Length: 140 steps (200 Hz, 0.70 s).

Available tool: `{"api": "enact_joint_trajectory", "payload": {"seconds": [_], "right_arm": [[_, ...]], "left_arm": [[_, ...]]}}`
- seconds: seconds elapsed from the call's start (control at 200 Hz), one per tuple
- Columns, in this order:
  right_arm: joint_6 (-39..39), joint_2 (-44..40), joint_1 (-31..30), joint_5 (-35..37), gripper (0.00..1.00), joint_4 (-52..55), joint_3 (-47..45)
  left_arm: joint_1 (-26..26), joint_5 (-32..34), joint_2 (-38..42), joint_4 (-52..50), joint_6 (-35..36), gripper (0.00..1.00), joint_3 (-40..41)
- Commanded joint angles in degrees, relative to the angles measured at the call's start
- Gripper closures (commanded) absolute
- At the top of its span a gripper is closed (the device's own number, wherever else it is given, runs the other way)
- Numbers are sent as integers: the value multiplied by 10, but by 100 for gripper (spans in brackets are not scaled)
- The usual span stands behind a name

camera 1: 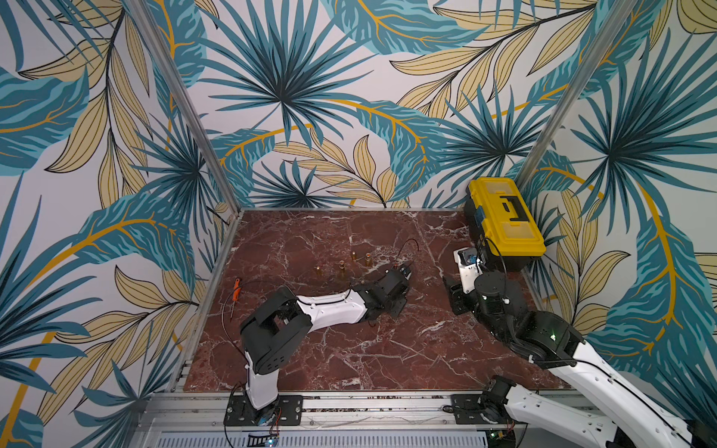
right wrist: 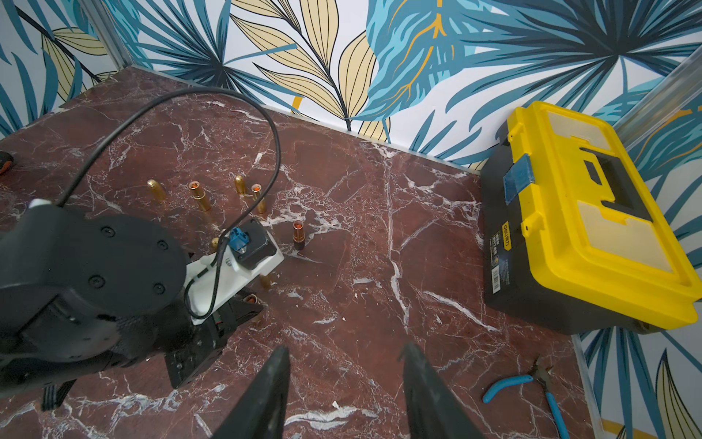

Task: Open the lipstick cap
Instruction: Place the lipstick at the center of the board.

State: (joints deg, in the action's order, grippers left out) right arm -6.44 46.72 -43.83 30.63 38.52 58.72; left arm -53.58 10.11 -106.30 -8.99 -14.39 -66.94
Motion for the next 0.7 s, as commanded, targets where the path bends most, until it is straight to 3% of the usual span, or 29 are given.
{"api": "enact_joint_trajectory", "payload": {"seconds": [0.0,0.441,0.696], "right_arm": [[1,7,-1,6,50,7,-4],[6,28,-1,-1,50,-4,-3],[6,29,-1,0,49,-1,-4]], "left_arm": [[-1,6,3,29,-13,87,15],[-2,5,22,38,-33,82,56],[-2,0,21,38,-31,71,55]]}}
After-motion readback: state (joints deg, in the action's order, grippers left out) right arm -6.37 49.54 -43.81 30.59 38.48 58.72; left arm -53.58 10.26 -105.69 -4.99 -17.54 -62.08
